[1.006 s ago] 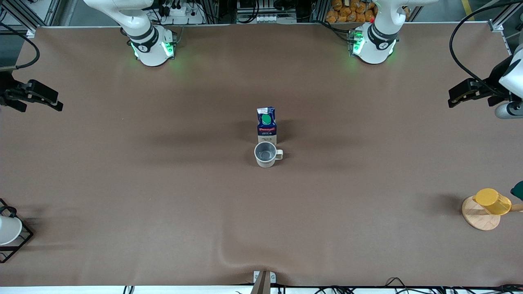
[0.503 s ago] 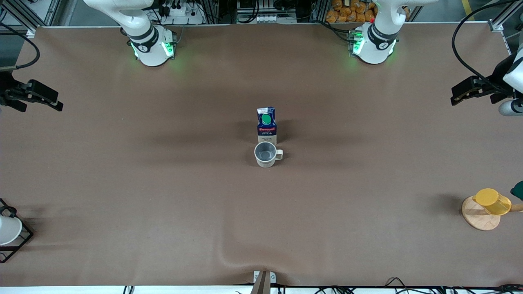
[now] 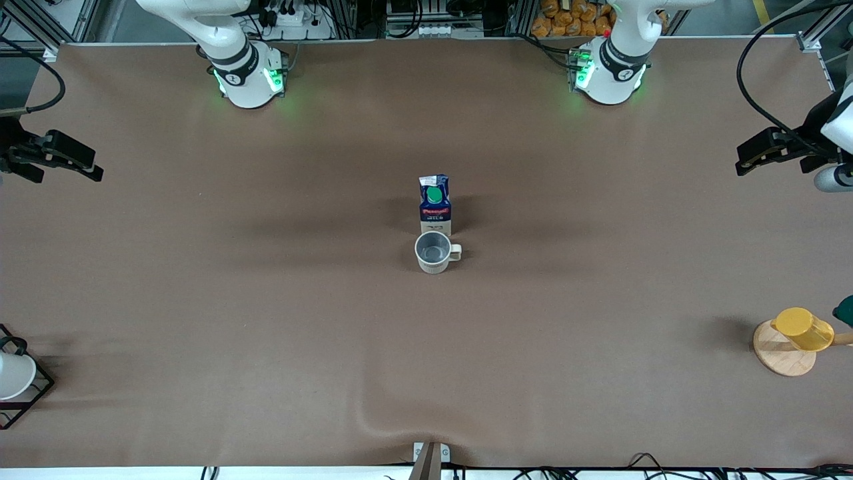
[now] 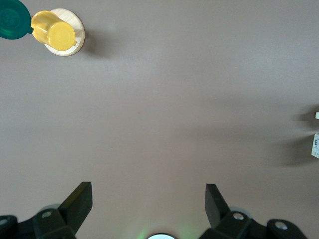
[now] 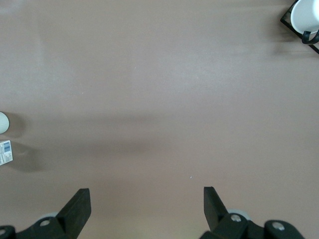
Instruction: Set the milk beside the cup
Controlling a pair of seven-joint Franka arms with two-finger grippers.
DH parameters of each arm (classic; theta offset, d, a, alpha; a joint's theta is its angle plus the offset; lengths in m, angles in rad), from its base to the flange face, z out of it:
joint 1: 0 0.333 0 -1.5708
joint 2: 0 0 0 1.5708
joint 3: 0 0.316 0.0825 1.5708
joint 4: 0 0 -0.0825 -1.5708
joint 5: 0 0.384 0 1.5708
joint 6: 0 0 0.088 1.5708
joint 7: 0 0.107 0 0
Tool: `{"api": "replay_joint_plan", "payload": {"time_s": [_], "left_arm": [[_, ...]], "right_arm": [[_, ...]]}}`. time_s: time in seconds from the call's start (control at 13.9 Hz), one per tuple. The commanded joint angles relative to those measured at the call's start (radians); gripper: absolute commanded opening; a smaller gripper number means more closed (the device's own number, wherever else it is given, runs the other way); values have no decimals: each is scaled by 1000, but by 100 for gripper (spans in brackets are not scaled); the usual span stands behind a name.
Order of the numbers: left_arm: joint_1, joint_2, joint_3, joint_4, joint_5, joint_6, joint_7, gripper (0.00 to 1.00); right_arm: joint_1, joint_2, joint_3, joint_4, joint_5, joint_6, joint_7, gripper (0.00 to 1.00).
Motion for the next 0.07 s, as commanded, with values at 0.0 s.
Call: {"api": "replay_joint_plan", "payload": {"time_s": [0.0], "left_arm": [[-4, -24, 1, -15, -12, 10, 19, 100]], "right_arm": [[8, -20, 2, -23, -19, 8, 15, 100]]}}
